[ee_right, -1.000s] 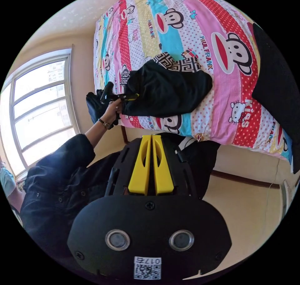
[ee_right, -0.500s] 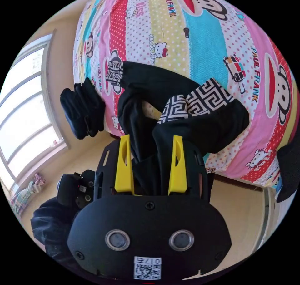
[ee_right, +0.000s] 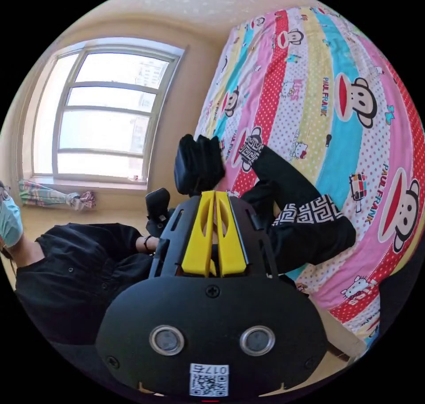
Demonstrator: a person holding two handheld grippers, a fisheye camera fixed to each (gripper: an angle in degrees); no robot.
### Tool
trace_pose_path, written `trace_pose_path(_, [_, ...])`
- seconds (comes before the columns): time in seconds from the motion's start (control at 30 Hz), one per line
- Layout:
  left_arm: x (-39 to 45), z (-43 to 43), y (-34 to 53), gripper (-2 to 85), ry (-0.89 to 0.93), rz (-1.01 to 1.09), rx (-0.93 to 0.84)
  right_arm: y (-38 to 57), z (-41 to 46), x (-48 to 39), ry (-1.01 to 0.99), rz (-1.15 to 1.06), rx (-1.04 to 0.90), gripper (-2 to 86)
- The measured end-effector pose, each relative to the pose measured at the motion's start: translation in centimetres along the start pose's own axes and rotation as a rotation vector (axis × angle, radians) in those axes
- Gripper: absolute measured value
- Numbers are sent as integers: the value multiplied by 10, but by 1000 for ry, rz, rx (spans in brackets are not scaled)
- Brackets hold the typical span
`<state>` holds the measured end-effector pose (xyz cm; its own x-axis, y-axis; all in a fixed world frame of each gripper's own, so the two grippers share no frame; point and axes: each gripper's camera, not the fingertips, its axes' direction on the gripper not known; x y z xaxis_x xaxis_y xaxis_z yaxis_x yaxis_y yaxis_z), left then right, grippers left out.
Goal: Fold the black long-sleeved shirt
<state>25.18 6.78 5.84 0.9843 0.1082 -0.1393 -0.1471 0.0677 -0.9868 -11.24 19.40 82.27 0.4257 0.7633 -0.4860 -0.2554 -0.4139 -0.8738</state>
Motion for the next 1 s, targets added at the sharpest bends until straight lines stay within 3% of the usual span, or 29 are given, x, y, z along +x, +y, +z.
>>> trace_pose_path(0.17, [-4, 46, -21, -9, -57, -53, -141, 7, 10, 18, 217, 142, -134, 51])
trace_pose_path(0.33, [-8, 56, -1, -10, -44, -145, -109, 28, 111, 37, 283, 256, -327, 97])
trace_pose_path(0.53, [-17, 56, 61, -10, -77, -348, -48, 44, 210, 51, 338, 394, -406, 123])
trace_pose_path(0.73, [-24, 78, 116, -10, -33, -512, 19, 81, 253, 75, 495, 402, -466, 86])
trace_pose_path(0.87, [-16, 93, 128, -9, -39, -503, 69, 105, 220, 68, 377, 362, -419, 45])
trace_pose_path(1.0, [-10, 99, 128, -3, -27, -463, 132, 152, 114, 35, 110, 213, -158, 30])
